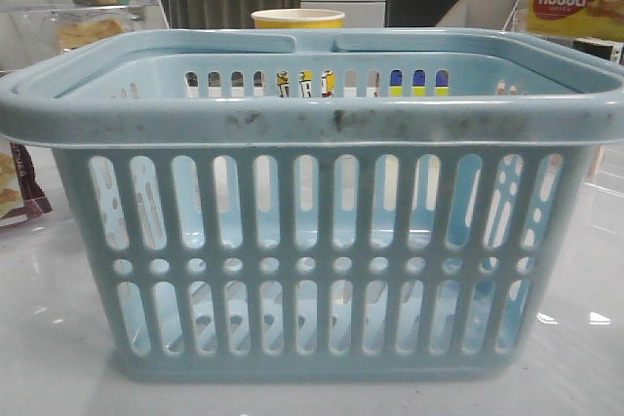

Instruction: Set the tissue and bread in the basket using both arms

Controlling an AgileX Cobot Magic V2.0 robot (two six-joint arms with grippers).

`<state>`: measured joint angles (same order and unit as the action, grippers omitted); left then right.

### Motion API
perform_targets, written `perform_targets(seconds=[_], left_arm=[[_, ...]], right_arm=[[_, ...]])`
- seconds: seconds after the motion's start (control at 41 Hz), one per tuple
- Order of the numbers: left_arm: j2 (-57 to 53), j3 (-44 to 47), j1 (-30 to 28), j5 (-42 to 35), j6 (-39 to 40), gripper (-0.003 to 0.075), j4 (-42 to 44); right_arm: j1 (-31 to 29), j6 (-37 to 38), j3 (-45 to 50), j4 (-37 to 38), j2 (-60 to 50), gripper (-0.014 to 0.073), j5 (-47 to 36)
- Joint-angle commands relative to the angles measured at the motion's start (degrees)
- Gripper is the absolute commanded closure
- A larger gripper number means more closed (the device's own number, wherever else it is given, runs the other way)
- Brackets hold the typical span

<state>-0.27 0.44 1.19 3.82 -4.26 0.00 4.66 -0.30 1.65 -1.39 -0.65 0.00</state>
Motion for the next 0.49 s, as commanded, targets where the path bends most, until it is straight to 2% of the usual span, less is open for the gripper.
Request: perform_targets(seconds=[0.0, 0.244, 0.341, 0.463], left_arm=[[-0.99, 0.34, -0.12, -5.02, -0.03, 0.0627, -0.79], [-0.99, 0.34, -0.12, -7.88, -0.03, 0.0627, -0.79], [-0.99, 0.11, -0.12, -11.89, -0.03, 0.0627, -0.77], [-0.99, -3.35, 0.01, -12.18, 0.1, 0.0627, -0.78]], right_arm=[[-0.21, -0.39, -0.33, -0.19, -1.06, 0.0525, -5.47], [-0.21, -0.39, -0.38, -0.19, -1.06, 0.0525, -5.94], [-0.21, -0.39, -0.68, -0.23, -1.06, 0.0525, -5.84], [-0.21, -0.39, -4.09, -0.43, -1.06, 0.0525, -3.59]])
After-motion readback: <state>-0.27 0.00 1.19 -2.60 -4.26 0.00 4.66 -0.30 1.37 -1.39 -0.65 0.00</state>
